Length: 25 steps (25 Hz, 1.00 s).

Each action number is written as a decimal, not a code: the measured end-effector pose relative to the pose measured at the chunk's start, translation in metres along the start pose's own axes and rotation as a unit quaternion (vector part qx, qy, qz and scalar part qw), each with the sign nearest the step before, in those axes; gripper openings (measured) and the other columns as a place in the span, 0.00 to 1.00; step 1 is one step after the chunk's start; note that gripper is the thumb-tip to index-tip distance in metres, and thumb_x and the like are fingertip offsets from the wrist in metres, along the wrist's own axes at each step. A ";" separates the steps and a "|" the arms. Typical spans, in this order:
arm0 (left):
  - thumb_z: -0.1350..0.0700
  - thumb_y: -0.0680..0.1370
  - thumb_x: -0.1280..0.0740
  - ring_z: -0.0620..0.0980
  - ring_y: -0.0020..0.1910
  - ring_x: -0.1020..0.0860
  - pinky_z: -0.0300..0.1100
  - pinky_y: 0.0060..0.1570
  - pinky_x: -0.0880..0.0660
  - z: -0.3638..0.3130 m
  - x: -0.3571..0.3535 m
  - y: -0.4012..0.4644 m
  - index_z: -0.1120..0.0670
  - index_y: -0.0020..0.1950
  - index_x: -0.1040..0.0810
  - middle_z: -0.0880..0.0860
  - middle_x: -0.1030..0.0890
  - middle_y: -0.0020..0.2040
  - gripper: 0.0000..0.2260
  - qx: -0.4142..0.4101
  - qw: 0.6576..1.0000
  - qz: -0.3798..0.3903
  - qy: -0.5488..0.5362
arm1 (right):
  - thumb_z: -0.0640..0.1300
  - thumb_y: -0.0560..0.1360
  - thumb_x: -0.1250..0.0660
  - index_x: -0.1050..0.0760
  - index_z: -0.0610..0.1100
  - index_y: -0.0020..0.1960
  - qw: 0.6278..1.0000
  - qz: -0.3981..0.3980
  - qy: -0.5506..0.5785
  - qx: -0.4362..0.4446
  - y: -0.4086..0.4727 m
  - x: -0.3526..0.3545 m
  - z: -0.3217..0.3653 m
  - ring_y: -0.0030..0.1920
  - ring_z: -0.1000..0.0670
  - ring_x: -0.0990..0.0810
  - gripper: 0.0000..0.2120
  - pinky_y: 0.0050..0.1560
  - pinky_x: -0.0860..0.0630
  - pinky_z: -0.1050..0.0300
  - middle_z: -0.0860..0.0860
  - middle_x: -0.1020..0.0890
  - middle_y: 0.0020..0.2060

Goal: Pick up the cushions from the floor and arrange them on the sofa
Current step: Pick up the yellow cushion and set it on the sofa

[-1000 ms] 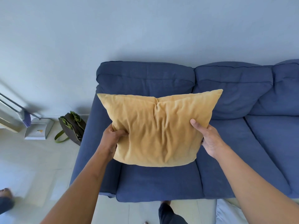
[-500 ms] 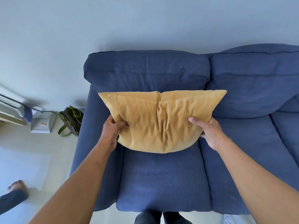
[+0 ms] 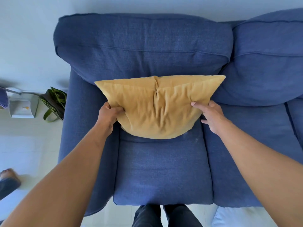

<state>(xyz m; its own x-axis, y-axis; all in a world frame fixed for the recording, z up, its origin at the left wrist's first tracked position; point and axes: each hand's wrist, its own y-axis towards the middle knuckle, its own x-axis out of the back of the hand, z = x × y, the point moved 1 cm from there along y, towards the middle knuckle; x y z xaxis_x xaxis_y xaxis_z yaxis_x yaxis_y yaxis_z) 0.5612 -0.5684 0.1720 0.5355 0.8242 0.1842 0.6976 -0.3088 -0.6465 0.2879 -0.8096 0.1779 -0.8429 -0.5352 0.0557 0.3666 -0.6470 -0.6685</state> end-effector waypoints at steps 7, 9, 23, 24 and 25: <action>0.64 0.72 0.32 0.57 0.59 0.16 0.52 0.58 0.18 -0.030 0.011 0.028 0.56 0.68 0.22 0.55 0.15 0.60 0.23 -0.002 0.999 -0.039 -0.011 | 0.53 0.70 0.20 0.26 0.49 0.68 0.999 -0.029 -0.012 0.022 0.017 -0.007 0.023 0.62 0.51 0.21 0.29 0.64 0.24 0.42 0.56 0.18 0.61; 0.56 0.72 0.30 0.54 0.60 0.16 0.51 0.58 0.18 -0.051 0.021 0.033 0.54 0.68 0.21 0.53 0.14 0.61 0.23 -0.034 0.996 -0.062 -0.062 | 0.53 0.75 0.24 0.25 0.49 0.66 0.995 -0.061 0.027 0.072 0.014 -0.007 0.041 0.56 0.56 0.19 0.22 0.59 0.21 0.49 0.58 0.18 0.55; 0.48 0.73 0.23 0.54 0.50 0.16 0.54 0.44 0.14 -0.099 0.039 0.065 0.50 0.44 0.20 0.55 0.16 0.56 0.10 -0.068 0.981 -0.155 0.092 | 0.55 0.75 0.26 0.19 0.40 0.54 0.952 -0.218 -0.178 0.119 0.045 -0.015 0.094 0.51 0.48 0.18 0.18 0.50 0.20 0.53 0.50 0.16 0.49; 0.49 0.74 0.23 0.54 0.50 0.16 0.53 0.45 0.14 -0.099 0.036 0.067 0.50 0.46 0.20 0.54 0.16 0.57 0.09 -0.057 0.983 -0.158 0.074 | 0.56 0.75 0.26 0.18 0.40 0.57 0.952 -0.219 -0.179 0.115 0.046 -0.018 0.095 0.52 0.47 0.17 0.21 0.52 0.19 0.51 0.49 0.14 0.52; 0.49 0.75 0.23 0.53 0.51 0.16 0.53 0.45 0.14 -0.100 0.035 0.067 0.49 0.48 0.19 0.54 0.16 0.57 0.08 -0.052 0.984 -0.159 0.063 | 0.57 0.74 0.26 0.18 0.40 0.58 0.953 -0.218 -0.181 0.112 0.046 -0.020 0.096 0.53 0.47 0.16 0.22 0.55 0.18 0.49 0.48 0.14 0.54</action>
<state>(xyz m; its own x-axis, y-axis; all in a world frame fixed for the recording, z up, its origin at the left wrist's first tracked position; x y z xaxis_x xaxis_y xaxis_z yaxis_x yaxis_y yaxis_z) 0.6738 -0.6073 0.2090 0.3323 0.8238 0.4592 0.8810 -0.0974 -0.4629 0.3591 -0.8808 0.2172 -0.7588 -0.3152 0.5700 0.1227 -0.9286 -0.3502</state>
